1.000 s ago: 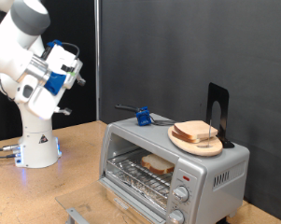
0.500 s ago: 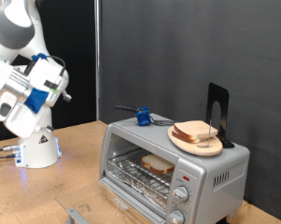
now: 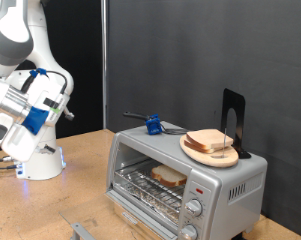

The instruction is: Make a piece of toast with the oven

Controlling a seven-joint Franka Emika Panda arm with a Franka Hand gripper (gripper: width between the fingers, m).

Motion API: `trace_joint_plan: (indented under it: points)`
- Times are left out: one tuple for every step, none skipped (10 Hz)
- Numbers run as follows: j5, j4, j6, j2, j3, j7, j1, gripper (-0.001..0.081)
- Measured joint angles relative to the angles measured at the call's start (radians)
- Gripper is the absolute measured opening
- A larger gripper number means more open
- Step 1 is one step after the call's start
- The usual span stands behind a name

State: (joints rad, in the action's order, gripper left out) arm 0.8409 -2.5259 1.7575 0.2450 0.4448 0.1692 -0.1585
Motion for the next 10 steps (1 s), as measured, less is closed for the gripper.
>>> trace_joint_plan:
  points:
    - [0.013,-0.005,-0.011,-0.011,0.017,0.007,-0.002,0.0809]
    - [0.017,-0.012,0.021,-0.033,0.026,0.021,-0.004,0.0809]
    - [0.019,-0.014,0.064,-0.07,0.028,0.045,-0.004,0.0809]
    - [0.022,-0.009,0.106,-0.115,0.03,0.07,-0.004,0.0809]
    - [0.027,0.002,0.13,-0.165,0.032,0.091,-0.004,0.0809]
    - [0.038,0.022,0.14,-0.219,0.034,0.113,-0.005,0.0809]
    - [0.054,0.047,0.142,-0.274,0.038,0.144,-0.006,0.0809]
    - [0.072,0.076,0.142,-0.332,0.039,0.178,-0.01,0.0809]
    - [0.084,0.108,0.142,-0.389,0.04,0.206,-0.017,0.0809]
    - [0.098,0.139,0.142,-0.443,0.039,0.232,-0.024,0.0809]
